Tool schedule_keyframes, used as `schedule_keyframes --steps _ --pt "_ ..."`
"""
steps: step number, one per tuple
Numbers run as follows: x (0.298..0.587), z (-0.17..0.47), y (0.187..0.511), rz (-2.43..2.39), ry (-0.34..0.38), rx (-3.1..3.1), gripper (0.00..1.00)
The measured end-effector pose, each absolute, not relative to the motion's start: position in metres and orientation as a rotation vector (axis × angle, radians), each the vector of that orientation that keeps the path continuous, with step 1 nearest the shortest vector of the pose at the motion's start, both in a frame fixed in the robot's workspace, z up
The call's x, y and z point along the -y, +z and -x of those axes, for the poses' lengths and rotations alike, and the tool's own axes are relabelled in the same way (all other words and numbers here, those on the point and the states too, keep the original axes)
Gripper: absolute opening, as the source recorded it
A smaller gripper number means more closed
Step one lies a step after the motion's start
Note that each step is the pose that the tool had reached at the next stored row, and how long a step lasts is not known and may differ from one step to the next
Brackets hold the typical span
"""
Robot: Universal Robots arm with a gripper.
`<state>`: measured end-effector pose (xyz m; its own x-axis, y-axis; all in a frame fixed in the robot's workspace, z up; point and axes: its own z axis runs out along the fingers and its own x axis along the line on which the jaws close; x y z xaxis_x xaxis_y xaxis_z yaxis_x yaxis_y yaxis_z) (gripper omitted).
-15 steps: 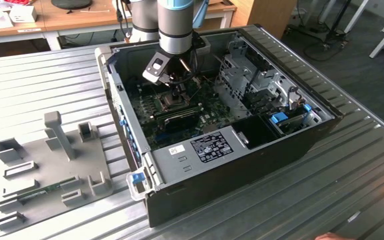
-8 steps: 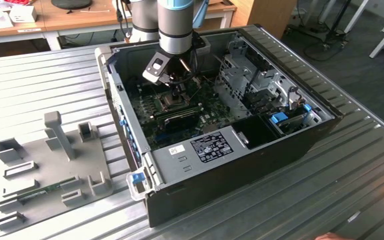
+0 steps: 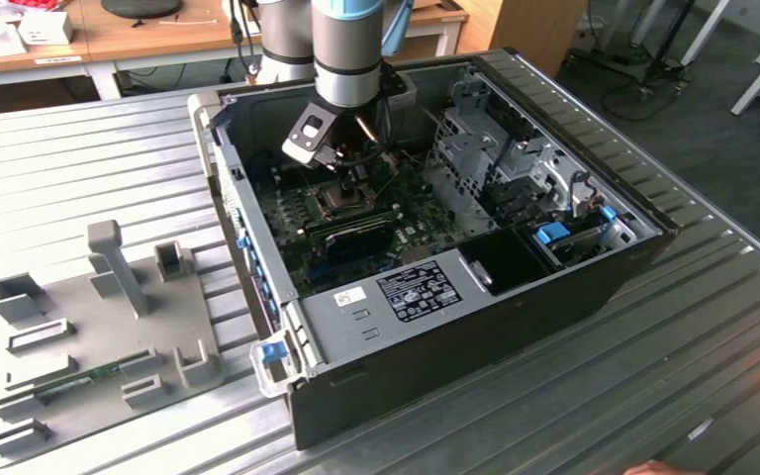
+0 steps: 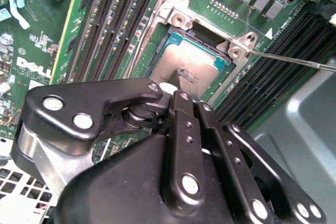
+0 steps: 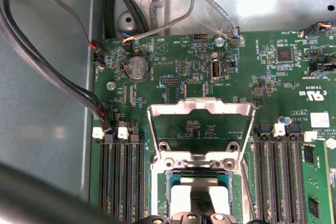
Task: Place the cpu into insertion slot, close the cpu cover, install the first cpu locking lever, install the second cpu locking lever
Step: 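Place the cpu into insertion slot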
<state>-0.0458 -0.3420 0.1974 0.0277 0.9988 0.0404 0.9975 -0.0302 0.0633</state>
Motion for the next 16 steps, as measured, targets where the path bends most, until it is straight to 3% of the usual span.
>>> schedule_keyframes --steps 16 --pt "0.3421 0.0458 0.1972 -2.239 0.114 -2.176 0.11"
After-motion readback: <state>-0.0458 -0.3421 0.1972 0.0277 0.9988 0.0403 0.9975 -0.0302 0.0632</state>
